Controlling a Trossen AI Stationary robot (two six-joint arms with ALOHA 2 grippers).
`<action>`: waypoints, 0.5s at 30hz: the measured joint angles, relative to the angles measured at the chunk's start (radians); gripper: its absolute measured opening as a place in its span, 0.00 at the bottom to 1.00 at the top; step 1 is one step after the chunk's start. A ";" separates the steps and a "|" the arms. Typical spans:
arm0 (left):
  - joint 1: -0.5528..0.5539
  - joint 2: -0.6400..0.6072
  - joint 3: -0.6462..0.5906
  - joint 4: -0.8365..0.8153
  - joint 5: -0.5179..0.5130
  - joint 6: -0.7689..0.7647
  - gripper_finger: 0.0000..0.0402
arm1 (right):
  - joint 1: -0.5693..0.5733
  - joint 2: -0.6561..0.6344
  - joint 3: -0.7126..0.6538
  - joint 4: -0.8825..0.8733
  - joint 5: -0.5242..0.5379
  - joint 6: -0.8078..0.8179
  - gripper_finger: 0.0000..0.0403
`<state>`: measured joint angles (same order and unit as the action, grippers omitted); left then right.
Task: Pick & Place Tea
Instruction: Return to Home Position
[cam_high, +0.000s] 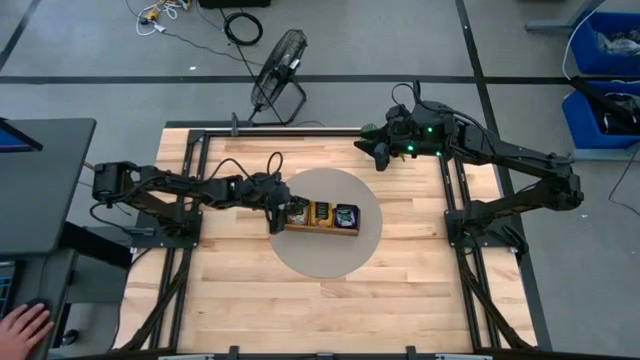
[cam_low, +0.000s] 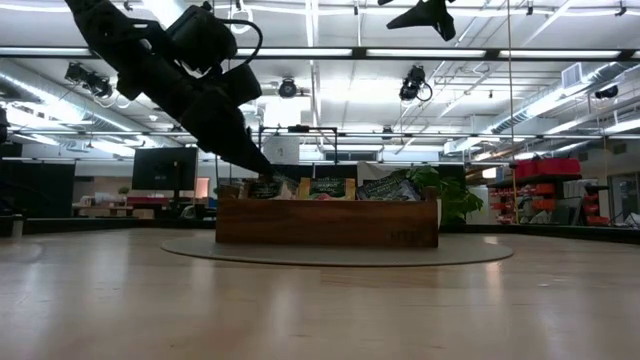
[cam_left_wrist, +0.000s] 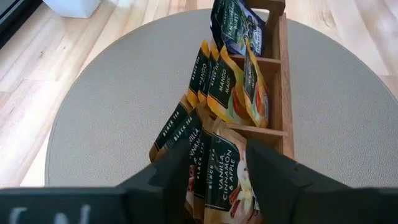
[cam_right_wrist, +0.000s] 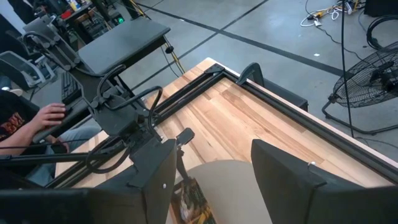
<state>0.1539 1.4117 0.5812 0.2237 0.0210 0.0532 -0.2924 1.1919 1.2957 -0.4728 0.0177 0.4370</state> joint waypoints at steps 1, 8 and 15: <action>0.000 0.000 0.000 0.000 -0.001 0.000 0.41 | 0.000 0.000 0.000 0.000 0.000 0.000 0.53; 0.000 -0.013 0.087 -0.029 -0.047 0.009 0.49 | 0.000 0.000 0.000 0.000 0.000 -0.004 0.53; 0.037 -0.070 0.259 -0.080 -0.020 0.041 0.46 | 0.000 0.000 0.000 -0.005 -0.036 -0.004 0.53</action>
<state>0.1913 1.3420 0.8402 0.1438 0.0015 0.0946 -0.2928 1.1919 1.2957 -0.4776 -0.0179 0.4332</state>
